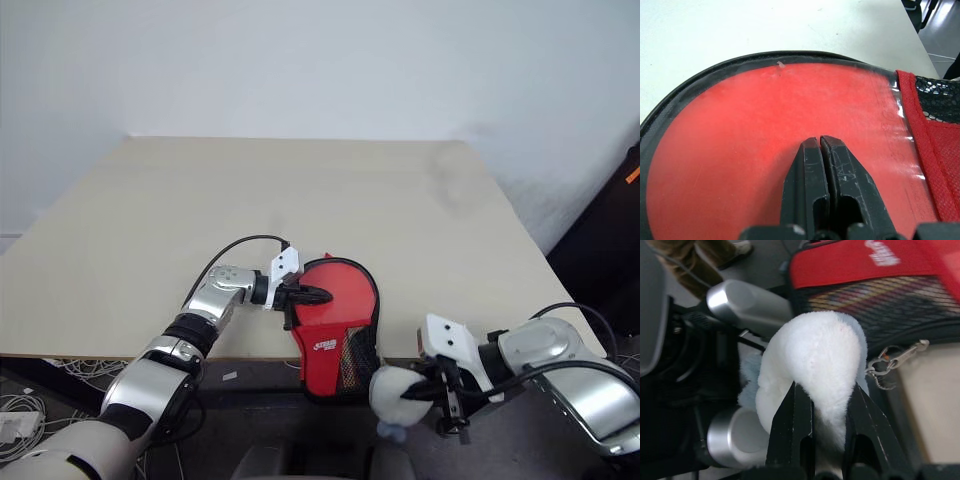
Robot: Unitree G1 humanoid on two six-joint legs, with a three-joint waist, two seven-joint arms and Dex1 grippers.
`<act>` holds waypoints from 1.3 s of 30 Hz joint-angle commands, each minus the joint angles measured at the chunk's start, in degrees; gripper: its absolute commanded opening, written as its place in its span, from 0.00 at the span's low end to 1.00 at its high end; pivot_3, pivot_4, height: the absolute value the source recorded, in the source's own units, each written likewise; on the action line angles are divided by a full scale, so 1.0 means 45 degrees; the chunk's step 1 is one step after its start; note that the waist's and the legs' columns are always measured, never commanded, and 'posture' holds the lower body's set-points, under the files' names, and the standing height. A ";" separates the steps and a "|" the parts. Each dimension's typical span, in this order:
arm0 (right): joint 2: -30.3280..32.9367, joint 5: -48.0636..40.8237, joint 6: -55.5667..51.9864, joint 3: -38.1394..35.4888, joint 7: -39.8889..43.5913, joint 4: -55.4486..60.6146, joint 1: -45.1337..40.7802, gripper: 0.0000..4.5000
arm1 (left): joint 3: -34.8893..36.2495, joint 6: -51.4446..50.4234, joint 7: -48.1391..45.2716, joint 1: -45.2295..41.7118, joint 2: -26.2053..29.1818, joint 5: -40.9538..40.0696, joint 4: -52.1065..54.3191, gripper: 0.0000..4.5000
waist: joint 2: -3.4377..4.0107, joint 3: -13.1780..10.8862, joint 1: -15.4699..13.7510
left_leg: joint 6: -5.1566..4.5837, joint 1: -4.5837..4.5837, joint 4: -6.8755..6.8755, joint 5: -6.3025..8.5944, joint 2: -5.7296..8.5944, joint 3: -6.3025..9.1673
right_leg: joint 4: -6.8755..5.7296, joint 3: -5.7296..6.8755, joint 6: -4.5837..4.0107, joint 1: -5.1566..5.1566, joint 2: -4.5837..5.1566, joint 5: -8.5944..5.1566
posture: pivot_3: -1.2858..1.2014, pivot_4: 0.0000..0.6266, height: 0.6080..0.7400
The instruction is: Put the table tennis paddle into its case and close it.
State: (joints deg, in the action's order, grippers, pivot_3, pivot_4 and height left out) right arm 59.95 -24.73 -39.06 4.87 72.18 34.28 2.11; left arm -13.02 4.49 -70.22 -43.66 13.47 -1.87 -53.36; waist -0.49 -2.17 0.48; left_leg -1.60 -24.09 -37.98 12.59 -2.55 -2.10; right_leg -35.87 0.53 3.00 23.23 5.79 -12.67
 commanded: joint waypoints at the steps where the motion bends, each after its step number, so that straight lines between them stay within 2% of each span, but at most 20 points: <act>1: 0.0475 -0.0716 0.0048 -0.0563 0.0252 0.1206 0.0504 0.05 | -0.0153 -0.0072 -0.0014 -0.0122 0.0103 0.0403 -0.0478 0.00 | -0.0009 -0.0002 0.0004 | -0.0001 0.0000 -0.0002 0.0001 0.0000 0.0000 | 0.0001 0.0000 0.0000 -0.0002 0.0000 0.0000 | 0.52 0.00 1.00; 9: 0.0882 -0.1535 -0.0005 -0.0848 0.0292 0.2366 0.1295 0.05 | -0.0087 0.0046 0.0021 -0.0373 0.0025 0.0479 -0.0809 0.00 | -0.0040 -0.0008 -0.0030 | 0.0000 0.0026 -0.0008 0.0017 -0.0005 -0.0001 | 0.0010 0.0005 0.0001 -0.0022 0.0001 -0.0004 | 0.52 0.00 1.00; 14: 0.0855 -0.1629 -0.0082 -0.0683 0.0101 0.2422 0.1113 0.05 | -0.0038 0.0067 0.0179 -0.0439 -0.0045 0.0533 -0.0927 0.00 | -0.0043 -0.0009 -0.0047 | -0.0003 0.0031 -0.0016 0.0020 -0.0007 -0.0001 | 0.0010 0.0005 0.0001 -0.0032 0.0002 -0.0004 | 0.52 0.00 1.00; 21: 0.1085 -0.2145 -0.0426 -0.0830 0.0453 0.1725 0.0058 0.59 | -0.0031 0.0179 0.0416 -0.0523 -0.0037 0.0647 -0.1122 0.00 | -0.0047 -0.0009 -0.0113 | -0.0005 0.0042 -0.0016 0.0024 -0.0007 -0.0005 | 0.0017 0.0005 0.0001 -0.0045 0.0002 -0.0004 | 0.52 0.00 1.00; 26: 0.0922 -0.3636 -0.0830 -0.1340 0.1051 0.0745 -0.1593 0.98 | 0.0097 0.0024 0.0736 -0.0595 0.0131 0.0663 -0.1196 0.00 | -0.0051 -0.0011 -0.0099 | -0.0003 0.0065 -0.0012 0.0027 -0.0012 -0.0009 | 0.0021 0.0005 0.0000 -0.0069 0.0002 -0.0004 | 0.52 0.00 1.00; 29: 0.0004 -0.4135 -0.1481 -0.1149 0.0302 -0.0574 -0.3308 1.00 | 0.0215 0.0044 0.0836 -0.0427 0.0388 0.0596 -0.0978 0.12 | -0.0062 -0.0014 -0.0053 | 0.0004 0.0095 -0.0006 0.0032 -0.0019 -0.0010 | 0.0026 0.0005 0.0000 -0.0092 -0.0003 -0.0004 | 0.52 0.00 1.00; 34: -0.1636 -0.3121 -0.1704 -0.0557 -0.1503 -0.2823 -0.5338 1.00 | 0.0936 -0.0610 0.0595 0.0232 0.1135 -0.0223 0.0872 0.51 | -0.0066 -0.0018 -0.0056 | 0.0008 0.0099 -0.0001 0.0034 -0.0023 -0.0013 | 0.0025 0.0007 -0.0002 -0.0097 -0.0004 -0.0002 | 0.52 0.00 1.00; 39: -0.3164 -0.2039 -0.1481 -0.0522 -0.3444 -0.4773 -0.6498 1.00 | 0.1910 -0.1952 0.1061 0.1515 0.2824 -0.0692 0.3547 0.89 | -0.0062 -0.0022 0.0008 | 0.0009 0.0059 -0.0001 0.0033 -0.0026 -0.0023 | 0.0004 0.0000 -0.0019 -0.0045 -0.0006 0.0013 | 0.52 0.00 1.00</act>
State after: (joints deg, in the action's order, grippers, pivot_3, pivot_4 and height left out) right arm 46.86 -35.16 -46.53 3.90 59.48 14.20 -25.69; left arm -7.16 -2.48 -66.75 -37.50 24.08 -3.35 -42.55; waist -0.77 -2.27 0.52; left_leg -1.57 -23.85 -37.99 12.73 -2.66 -2.21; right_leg -35.86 0.53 2.95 23.08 5.76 -12.57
